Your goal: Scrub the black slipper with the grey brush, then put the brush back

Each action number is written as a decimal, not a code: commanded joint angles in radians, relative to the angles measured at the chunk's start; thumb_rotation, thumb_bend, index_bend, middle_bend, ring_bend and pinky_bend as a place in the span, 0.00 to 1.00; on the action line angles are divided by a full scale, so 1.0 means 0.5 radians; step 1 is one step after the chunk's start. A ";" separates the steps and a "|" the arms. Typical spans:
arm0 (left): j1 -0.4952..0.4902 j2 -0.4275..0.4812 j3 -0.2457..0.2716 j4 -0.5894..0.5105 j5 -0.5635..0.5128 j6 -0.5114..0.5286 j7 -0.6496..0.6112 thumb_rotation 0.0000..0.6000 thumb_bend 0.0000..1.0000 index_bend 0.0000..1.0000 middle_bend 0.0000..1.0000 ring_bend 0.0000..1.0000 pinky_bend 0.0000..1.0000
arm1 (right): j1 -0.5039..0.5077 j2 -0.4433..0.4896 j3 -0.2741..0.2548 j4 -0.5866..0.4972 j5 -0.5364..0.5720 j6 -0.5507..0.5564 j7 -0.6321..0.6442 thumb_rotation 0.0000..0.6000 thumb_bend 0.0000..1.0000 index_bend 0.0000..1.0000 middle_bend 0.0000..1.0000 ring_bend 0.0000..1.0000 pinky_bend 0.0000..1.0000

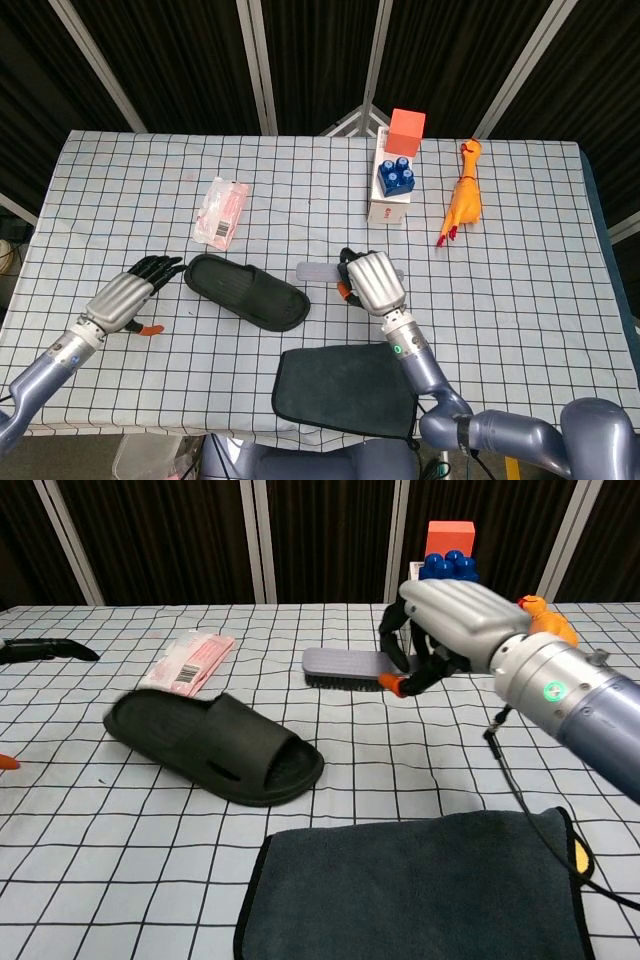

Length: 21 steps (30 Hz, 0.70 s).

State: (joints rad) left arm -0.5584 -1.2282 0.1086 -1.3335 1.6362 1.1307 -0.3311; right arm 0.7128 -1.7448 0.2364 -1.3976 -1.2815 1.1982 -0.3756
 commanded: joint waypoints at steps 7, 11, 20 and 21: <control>0.217 0.208 0.107 -0.185 0.017 0.177 0.042 0.96 0.18 0.00 0.00 0.00 0.00 | -0.200 0.210 -0.086 -0.131 0.004 0.126 0.078 1.00 0.97 0.79 0.77 0.65 0.67; 0.288 0.242 0.072 -0.200 -0.018 0.297 0.069 0.95 0.15 0.00 0.00 0.00 0.00 | -0.262 0.246 -0.125 -0.067 0.006 0.143 0.129 1.00 0.97 0.79 0.77 0.65 0.67; 0.586 0.206 -0.034 -0.228 -0.083 0.788 0.212 0.96 0.13 0.00 0.00 0.00 0.00 | -0.365 0.170 -0.240 0.378 0.050 -0.013 0.388 1.00 0.97 0.79 0.77 0.65 0.67; 0.594 0.181 -0.037 -0.207 -0.075 0.791 0.180 0.96 0.13 0.00 0.00 0.00 0.00 | -0.364 0.154 -0.248 0.419 0.038 -0.027 0.399 1.00 0.97 0.79 0.77 0.65 0.67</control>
State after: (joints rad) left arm -0.2850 -1.1181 0.1043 -1.4436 1.6053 1.5042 -0.2385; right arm 0.5416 -1.6485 0.1324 -1.2355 -1.2532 1.2088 -0.2061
